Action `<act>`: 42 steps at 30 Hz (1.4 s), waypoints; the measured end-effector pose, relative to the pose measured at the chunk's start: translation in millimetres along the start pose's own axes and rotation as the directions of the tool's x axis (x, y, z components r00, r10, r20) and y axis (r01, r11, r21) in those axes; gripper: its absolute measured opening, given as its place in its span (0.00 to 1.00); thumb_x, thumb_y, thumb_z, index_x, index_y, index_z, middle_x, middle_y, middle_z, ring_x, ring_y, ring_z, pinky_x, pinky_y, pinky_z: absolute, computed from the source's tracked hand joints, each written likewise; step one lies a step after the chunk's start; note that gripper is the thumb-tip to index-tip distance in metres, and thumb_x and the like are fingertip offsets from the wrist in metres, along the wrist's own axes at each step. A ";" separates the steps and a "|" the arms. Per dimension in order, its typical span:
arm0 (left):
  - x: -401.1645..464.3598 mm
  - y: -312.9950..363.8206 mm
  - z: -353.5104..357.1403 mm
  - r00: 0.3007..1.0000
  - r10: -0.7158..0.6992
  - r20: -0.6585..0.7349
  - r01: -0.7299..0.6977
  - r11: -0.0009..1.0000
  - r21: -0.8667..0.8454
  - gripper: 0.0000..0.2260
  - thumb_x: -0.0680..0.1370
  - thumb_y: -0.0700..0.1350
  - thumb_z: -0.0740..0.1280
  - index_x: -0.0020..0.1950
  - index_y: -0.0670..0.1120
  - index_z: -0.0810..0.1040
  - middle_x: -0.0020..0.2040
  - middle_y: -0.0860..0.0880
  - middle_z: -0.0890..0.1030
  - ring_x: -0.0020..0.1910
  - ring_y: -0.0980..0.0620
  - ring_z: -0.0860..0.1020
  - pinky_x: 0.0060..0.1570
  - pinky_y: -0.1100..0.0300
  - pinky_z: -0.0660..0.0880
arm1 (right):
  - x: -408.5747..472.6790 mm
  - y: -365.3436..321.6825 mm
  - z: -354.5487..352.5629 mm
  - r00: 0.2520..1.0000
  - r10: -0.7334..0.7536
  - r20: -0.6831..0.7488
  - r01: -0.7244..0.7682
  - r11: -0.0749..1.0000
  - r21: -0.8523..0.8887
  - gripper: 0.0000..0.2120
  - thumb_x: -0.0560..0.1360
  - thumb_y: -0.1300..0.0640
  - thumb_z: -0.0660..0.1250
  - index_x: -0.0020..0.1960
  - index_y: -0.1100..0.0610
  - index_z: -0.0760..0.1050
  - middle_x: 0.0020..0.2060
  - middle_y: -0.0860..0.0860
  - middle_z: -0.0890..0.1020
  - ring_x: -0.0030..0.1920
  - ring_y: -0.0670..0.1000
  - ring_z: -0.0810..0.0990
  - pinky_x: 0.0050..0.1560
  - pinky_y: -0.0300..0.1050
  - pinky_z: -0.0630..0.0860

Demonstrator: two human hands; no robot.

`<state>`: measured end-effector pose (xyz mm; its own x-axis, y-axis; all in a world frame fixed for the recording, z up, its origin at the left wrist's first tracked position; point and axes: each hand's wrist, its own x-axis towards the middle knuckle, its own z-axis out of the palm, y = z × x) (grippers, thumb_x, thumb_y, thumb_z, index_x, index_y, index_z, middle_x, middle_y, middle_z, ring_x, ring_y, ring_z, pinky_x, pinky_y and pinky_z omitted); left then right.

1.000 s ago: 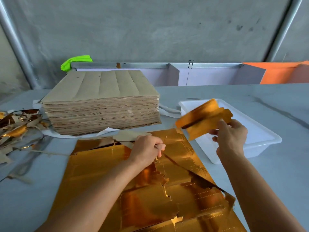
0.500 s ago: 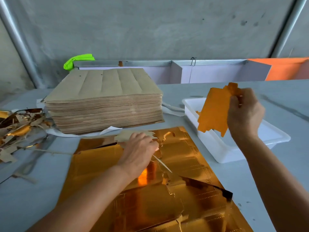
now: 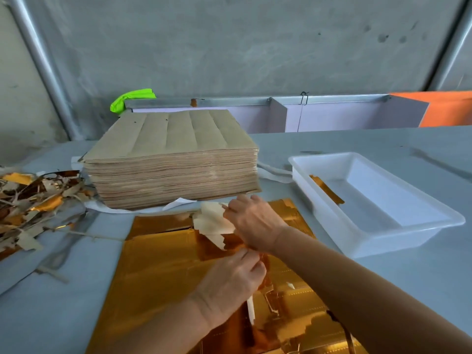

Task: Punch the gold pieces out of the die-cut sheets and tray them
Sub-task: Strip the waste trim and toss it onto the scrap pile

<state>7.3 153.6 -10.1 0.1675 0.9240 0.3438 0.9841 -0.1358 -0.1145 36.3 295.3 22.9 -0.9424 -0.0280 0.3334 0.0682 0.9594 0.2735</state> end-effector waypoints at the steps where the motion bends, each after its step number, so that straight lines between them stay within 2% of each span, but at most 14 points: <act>1: -3.1 -0.9 -1.0 1.000 0.028 0.001 -0.028 1.000 -0.007 0.13 0.62 0.43 0.79 0.45 0.47 0.83 0.44 0.50 0.82 0.42 0.57 0.80 0.40 0.67 0.79 | 3.9 -3.9 1.6 0.999 0.000 0.032 0.001 1.000 -0.020 0.09 0.77 0.56 0.62 0.55 0.57 0.75 0.51 0.52 0.76 0.49 0.51 0.71 0.49 0.45 0.69; 5: -8.0 -2.2 -4.4 0.992 0.125 -0.034 -0.123 0.992 0.040 0.05 0.71 0.40 0.71 0.45 0.47 0.83 0.43 0.50 0.82 0.42 0.56 0.79 0.39 0.66 0.78 | 14.5 -15.6 7.5 0.996 0.038 0.079 -0.032 0.996 -0.084 0.09 0.77 0.56 0.62 0.55 0.59 0.75 0.52 0.54 0.75 0.50 0.53 0.71 0.49 0.47 0.66; 11: -3.9 -3.2 -14.8 0.968 0.200 -0.151 -0.193 0.979 0.060 0.07 0.76 0.37 0.65 0.45 0.44 0.83 0.43 0.48 0.81 0.42 0.54 0.79 0.41 0.64 0.78 | 15.6 -9.9 8.5 0.978 0.170 0.119 -0.161 0.984 -0.081 0.06 0.77 0.61 0.60 0.51 0.59 0.76 0.51 0.54 0.77 0.50 0.53 0.72 0.51 0.47 0.67; 18: -1.9 -2.7 -14.8 0.942 0.247 -0.229 -0.235 0.969 0.079 0.09 0.79 0.37 0.63 0.45 0.43 0.82 0.43 0.47 0.81 0.43 0.52 0.78 0.43 0.63 0.78 | 12.1 -7.2 16.1 0.991 -0.005 0.134 0.019 0.994 -0.104 0.14 0.80 0.59 0.56 0.64 0.59 0.69 0.59 0.54 0.72 0.54 0.54 0.70 0.52 0.48 0.67; 21: -6.1 -1.0 -13.3 0.940 0.265 -0.212 -0.252 0.964 0.087 0.09 0.80 0.37 0.63 0.44 0.43 0.82 0.43 0.47 0.81 0.42 0.53 0.77 0.42 0.63 0.77 | 12.1 -12.7 20.8 0.999 0.016 0.041 -0.011 0.994 -0.107 0.16 0.77 0.56 0.60 0.64 0.58 0.71 0.53 0.53 0.76 0.49 0.54 0.73 0.48 0.48 0.70; 23: -6.8 -0.3 -15.2 0.937 0.265 -0.228 -0.252 0.964 0.084 0.09 0.80 0.36 0.63 0.44 0.42 0.82 0.42 0.47 0.80 0.42 0.53 0.77 0.42 0.63 0.77 | 14.5 -14.5 19.9 0.996 0.079 -0.045 -0.080 0.996 -0.028 0.13 0.75 0.59 0.63 0.59 0.58 0.77 0.48 0.53 0.79 0.47 0.54 0.75 0.45 0.47 0.69; 25: -7.3 -3.8 -17.8 0.928 0.242 -0.285 -0.232 0.970 0.069 0.07 0.80 0.36 0.63 0.48 0.41 0.82 0.46 0.45 0.81 0.45 0.51 0.78 0.47 0.61 0.77 | 15.8 -10.2 14.1 0.962 0.220 -0.158 -0.209 0.974 0.083 0.03 0.72 0.60 0.70 0.45 0.57 0.81 0.41 0.51 0.81 0.43 0.53 0.78 0.42 0.45 0.70; 27: -8.8 -9.6 -20.0 0.915 0.210 -0.346 -0.205 0.977 0.051 0.08 0.80 0.37 0.64 0.57 0.40 0.78 0.53 0.42 0.81 0.54 0.49 0.79 0.55 0.61 0.76 | 15.2 1.5 8.4 0.897 0.426 -0.114 -0.397 0.893 0.213 0.04 0.75 0.57 0.68 0.45 0.56 0.81 0.42 0.50 0.82 0.46 0.51 0.78 0.44 0.41 0.68; 30: -9.4 -21.6 -26.1 0.892 0.088 -0.443 -0.108 0.994 -0.020 0.12 0.82 0.37 0.58 0.65 0.42 0.71 0.61 0.40 0.78 0.62 0.46 0.76 0.61 0.58 0.75 | 6.9 22.8 -0.5 0.718 0.683 0.132 -0.636 0.567 0.524 0.07 0.78 0.59 0.63 0.43 0.56 0.78 0.39 0.51 0.80 0.40 0.51 0.77 0.34 0.35 0.65; 32: -3.3 -33.7 -31.2 0.841 -0.148 -0.520 0.088 0.986 -0.138 0.16 0.79 0.33 0.59 0.67 0.41 0.71 0.64 0.40 0.75 0.64 0.46 0.74 0.61 0.56 0.75 | 1.1 30.7 -6.0 0.630 0.746 0.214 -0.638 0.340 0.691 0.06 0.77 0.61 0.65 0.45 0.56 0.80 0.38 0.51 0.81 0.35 0.47 0.78 0.29 0.31 0.68; 34: 11.1 -49.7 -39.9 0.744 -0.458 -0.486 0.365 0.888 -0.278 0.22 0.75 0.34 0.66 0.69 0.40 0.70 0.67 0.41 0.72 0.66 0.46 0.71 0.63 0.52 0.73 | -2.6 31.6 -10.5 0.603 0.743 0.292 -0.606 0.188 0.773 0.06 0.78 0.60 0.65 0.50 0.56 0.81 0.40 0.50 0.81 0.36 0.44 0.78 0.31 0.31 0.71; 37: 38.6 -74.2 -52.0 0.596 -0.749 -0.290 0.611 0.658 -0.441 0.30 0.76 0.44 0.69 0.75 0.43 0.61 0.73 0.44 0.65 0.73 0.47 0.62 0.71 0.55 0.61 | -7.2 30.5 -16.3 0.642 0.691 0.333 -0.575 0.146 0.805 0.06 0.78 0.58 0.66 0.50 0.56 0.82 0.39 0.49 0.82 0.38 0.43 0.79 0.29 0.29 0.70; 39: 55.2 -86.7 -57.4 0.590 -0.789 -0.174 0.625 0.582 -0.520 0.32 0.76 0.46 0.69 0.76 0.45 0.58 0.74 0.47 0.64 0.73 0.48 0.61 0.70 0.55 0.60 | -10.2 31.1 -18.9 0.674 0.639 0.370 -0.554 0.107 0.825 0.06 0.77 0.58 0.67 0.48 0.56 0.82 0.41 0.50 0.83 0.40 0.44 0.81 0.31 0.30 0.72; 42: 66.4 -94.9 -60.5 0.638 -0.769 -0.027 0.570 0.496 -0.655 0.20 0.76 0.43 0.70 0.67 0.47 0.73 0.60 0.50 0.78 0.61 0.51 0.75 0.56 0.61 0.72 | -14.1 30.7 -19.4 0.694 0.594 0.408 -0.552 0.075 0.831 0.06 0.77 0.57 0.67 0.49 0.56 0.82 0.43 0.50 0.83 0.42 0.47 0.81 0.33 0.32 0.73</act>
<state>-71.4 206.1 80.0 -0.6485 0.6848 0.3325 0.6223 0.2254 0.7496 58.0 319.8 44.1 -0.7469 0.6644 0.0260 0.2529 0.3200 -0.9130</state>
